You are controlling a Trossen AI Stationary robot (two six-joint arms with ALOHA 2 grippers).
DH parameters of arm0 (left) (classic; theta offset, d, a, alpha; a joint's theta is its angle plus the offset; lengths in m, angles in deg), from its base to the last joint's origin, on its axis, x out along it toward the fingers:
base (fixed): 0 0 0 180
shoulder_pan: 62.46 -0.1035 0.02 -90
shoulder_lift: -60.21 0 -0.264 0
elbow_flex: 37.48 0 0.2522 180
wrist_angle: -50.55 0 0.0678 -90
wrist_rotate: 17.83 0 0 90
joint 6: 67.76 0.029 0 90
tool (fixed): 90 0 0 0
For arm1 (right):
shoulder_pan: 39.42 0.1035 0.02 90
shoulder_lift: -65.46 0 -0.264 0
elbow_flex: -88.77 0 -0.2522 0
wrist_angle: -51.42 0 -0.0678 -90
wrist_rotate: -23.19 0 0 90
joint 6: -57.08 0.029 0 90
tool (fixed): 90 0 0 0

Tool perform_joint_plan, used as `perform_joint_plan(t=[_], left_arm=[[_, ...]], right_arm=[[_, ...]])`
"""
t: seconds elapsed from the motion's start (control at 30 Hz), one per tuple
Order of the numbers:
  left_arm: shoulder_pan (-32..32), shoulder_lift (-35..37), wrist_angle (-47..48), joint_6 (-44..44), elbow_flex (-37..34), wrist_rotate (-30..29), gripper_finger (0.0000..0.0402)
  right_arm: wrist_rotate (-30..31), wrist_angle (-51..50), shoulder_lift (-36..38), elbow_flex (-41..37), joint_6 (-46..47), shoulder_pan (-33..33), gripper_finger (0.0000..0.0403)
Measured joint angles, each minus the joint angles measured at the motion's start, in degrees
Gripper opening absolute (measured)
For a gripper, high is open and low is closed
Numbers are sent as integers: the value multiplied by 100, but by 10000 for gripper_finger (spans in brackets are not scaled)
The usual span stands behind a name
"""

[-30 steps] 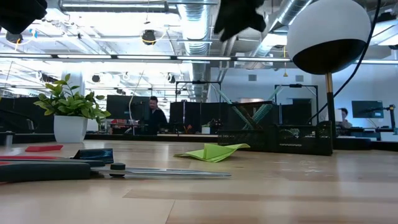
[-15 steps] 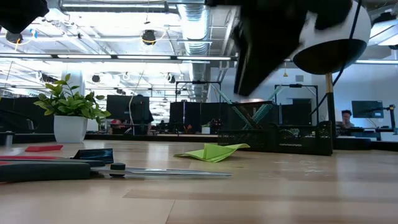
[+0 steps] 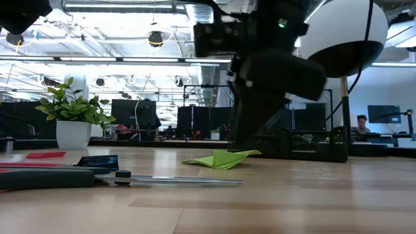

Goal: Pick and place office supplies into organizer
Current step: Put the green sticky note into the desk organizer

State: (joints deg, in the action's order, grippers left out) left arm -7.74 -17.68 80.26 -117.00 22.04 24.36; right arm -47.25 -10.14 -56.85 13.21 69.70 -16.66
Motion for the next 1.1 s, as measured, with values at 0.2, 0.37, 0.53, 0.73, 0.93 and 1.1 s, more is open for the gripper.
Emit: perform_joint_plan(t=[0.2,0.37,0.53,0.73,0.93,1.1], left_arm=[[0,0,1,2,0,2,114],[1,0,4,27,0,2,114],[0,0,5,68,0,2,114],[0,0,5,67,0,4,114],[0,0,11,73,0,4,114],[0,0,11,84,0,6,114]], right_arm=[[-522,516,-61,8,-536,-2,125],[-429,542,-134,17,-663,49,125],[-197,740,-143,13,-666,-38,125],[-464,753,-275,5,-667,-205,125],[-780,737,-270,0,-668,-227,118],[-765,715,-270,0,-666,-254,87]])
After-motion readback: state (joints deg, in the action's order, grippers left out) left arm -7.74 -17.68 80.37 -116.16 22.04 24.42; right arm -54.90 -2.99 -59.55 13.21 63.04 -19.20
